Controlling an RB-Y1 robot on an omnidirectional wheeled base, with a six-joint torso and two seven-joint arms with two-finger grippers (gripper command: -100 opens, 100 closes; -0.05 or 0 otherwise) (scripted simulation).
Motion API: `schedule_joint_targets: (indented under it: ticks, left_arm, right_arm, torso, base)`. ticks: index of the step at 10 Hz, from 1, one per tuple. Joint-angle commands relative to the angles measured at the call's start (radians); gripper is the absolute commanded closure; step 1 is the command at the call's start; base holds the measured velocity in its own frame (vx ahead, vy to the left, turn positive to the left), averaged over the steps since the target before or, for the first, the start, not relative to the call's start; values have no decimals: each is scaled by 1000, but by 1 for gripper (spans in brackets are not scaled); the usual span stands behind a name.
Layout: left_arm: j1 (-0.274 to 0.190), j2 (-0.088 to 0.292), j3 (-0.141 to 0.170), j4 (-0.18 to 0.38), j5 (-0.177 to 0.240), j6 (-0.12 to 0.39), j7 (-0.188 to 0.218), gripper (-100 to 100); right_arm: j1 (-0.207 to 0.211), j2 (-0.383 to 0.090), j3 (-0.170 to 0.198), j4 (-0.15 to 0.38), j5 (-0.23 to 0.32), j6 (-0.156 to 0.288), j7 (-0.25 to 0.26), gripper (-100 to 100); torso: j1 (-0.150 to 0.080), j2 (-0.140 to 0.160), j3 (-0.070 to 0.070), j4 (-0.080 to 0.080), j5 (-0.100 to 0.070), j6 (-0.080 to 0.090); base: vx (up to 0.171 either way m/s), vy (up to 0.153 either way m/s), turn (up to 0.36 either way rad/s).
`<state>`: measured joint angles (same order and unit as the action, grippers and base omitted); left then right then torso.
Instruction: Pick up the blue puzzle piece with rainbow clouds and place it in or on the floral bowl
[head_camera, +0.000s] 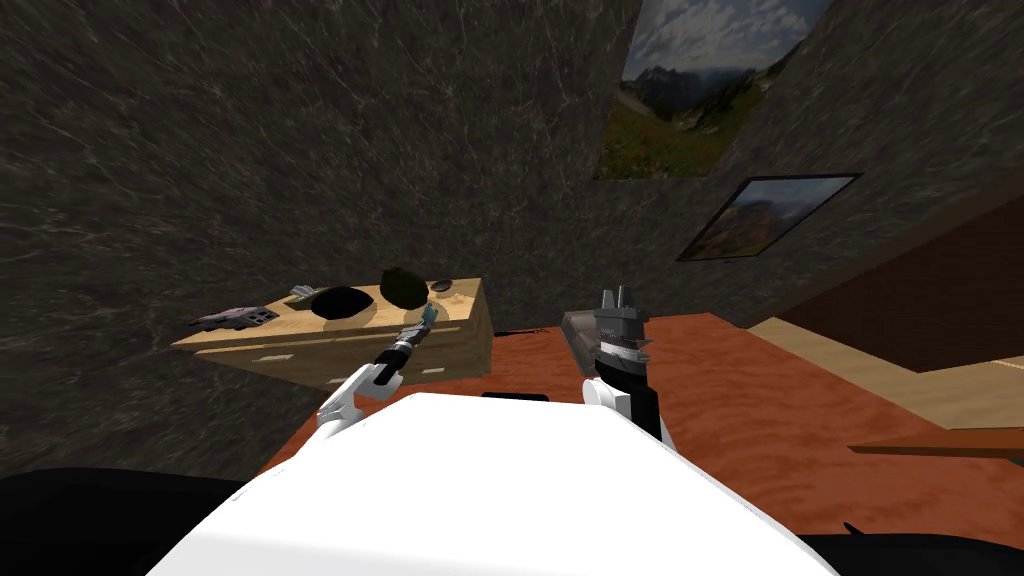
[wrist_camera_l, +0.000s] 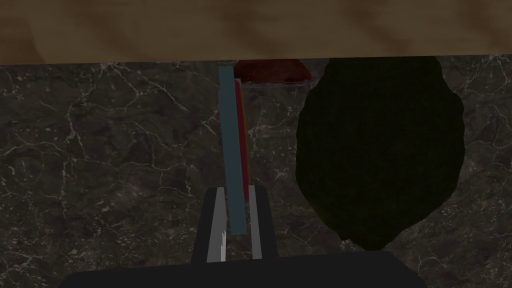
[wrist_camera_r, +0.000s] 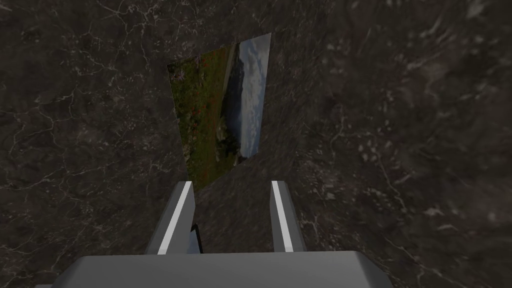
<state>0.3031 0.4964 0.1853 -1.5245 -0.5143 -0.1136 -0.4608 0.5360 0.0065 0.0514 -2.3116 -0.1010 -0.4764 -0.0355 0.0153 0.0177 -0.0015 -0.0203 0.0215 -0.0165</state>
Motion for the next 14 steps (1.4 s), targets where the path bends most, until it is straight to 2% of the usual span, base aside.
schedule_joint_targets:
  ticks: [1, 4, 7, 13, 14]
  left_arm:
    - [19, 36, 17, 10, 19, 17, 23, 100]
    - [34, 91, 59, 54, 47, 17, 51, 100]
    - [42, 150, 102, 100, 73, 20, 79, 100]
    - [32, 255, 175, 193, 113, 30, 131, 100]
    - [23, 284, 195, 221, 122, 35, 145, 100]
  right_arm:
    - [0, 0, 0, 0, 0, 0, 0, 0]
    - [0, 0, 0, 0, 0, 0, 0, 0]
    - [0, 0, 0, 0, 0, 0, 0, 0]
    - [0, 0, 0, 0, 0, 0, 0, 0]
    - [1, 0, 0, 0, 0, 0, 0, 0]
  torso:
    - [0, 0, 0, 0, 0, 0]
    - [-1, -1, 0, 0, -1, 1]
    - [0, -6, -3, -1, -2, 2]
    - [3, -17, -10, -4, -1, 3]
    - [4, -17, -10, -4, -1, 3]
  base:
    - [-135, -48, -172]
    - [-116, -46, -144]
    - [-52, -24, -183]
    - [36, 16, -182]
    - [119, 90, -244]
